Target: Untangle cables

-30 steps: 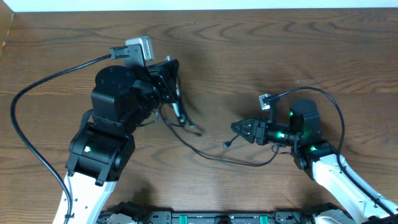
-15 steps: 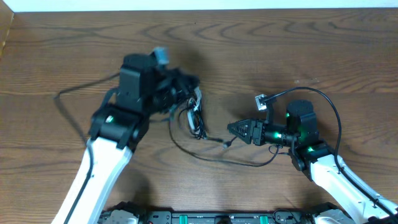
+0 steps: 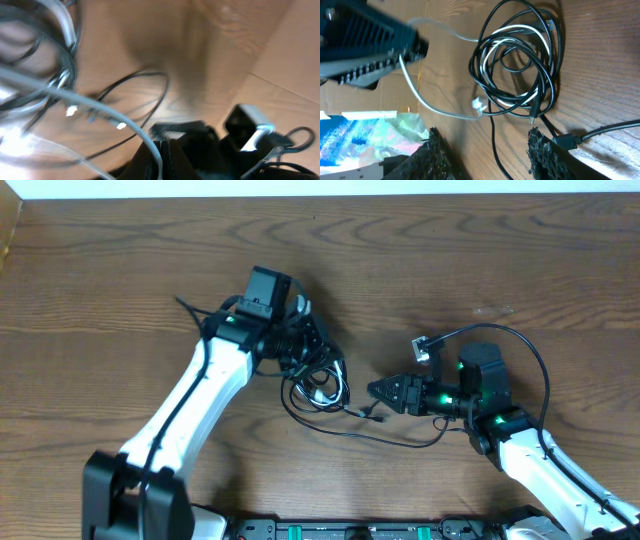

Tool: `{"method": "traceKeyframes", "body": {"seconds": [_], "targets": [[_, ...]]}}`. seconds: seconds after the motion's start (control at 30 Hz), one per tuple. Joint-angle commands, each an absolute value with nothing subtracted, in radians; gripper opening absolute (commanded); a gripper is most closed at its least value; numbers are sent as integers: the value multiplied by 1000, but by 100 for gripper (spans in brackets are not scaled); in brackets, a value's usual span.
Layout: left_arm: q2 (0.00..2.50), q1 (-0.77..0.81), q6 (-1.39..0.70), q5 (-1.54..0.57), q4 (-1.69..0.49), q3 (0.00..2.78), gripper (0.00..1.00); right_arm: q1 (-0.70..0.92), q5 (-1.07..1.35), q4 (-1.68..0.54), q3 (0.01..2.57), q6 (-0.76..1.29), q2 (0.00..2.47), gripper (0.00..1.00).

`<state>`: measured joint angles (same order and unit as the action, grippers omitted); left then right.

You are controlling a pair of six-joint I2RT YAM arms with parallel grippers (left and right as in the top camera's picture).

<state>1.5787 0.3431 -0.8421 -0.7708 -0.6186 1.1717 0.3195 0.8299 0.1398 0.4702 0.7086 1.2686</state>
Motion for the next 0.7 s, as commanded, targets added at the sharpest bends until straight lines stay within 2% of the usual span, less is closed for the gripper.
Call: {"method": "traceKeyframes", "body": {"seconds": [0.0,0.1,0.17,0.3,0.4,0.47,0.67], "targets": [[1605,344,-760,-783,-535,1179,8,323,814,136,476,713,1265,54],[1619,347,-706,-526,-601,1179,8,323,808,115,476,712,1265,55],[1622,341,-735,-502,-632,1179,8,323,788,94,476,713,1265,55],[1620,300,-712,-785,-538,1179,8,323,743,46,476,713,1265,59],[1620,252,-560,-1068,-401,1179,8,323,732,36,476,712,1265,61],[1620,226,-475,-1146,-388,1179,8,323,732,36,476,696,1265,64],[1620,201,-440,-1252,-416,1179,8,323,727,37,476,587,1265,67]]}}
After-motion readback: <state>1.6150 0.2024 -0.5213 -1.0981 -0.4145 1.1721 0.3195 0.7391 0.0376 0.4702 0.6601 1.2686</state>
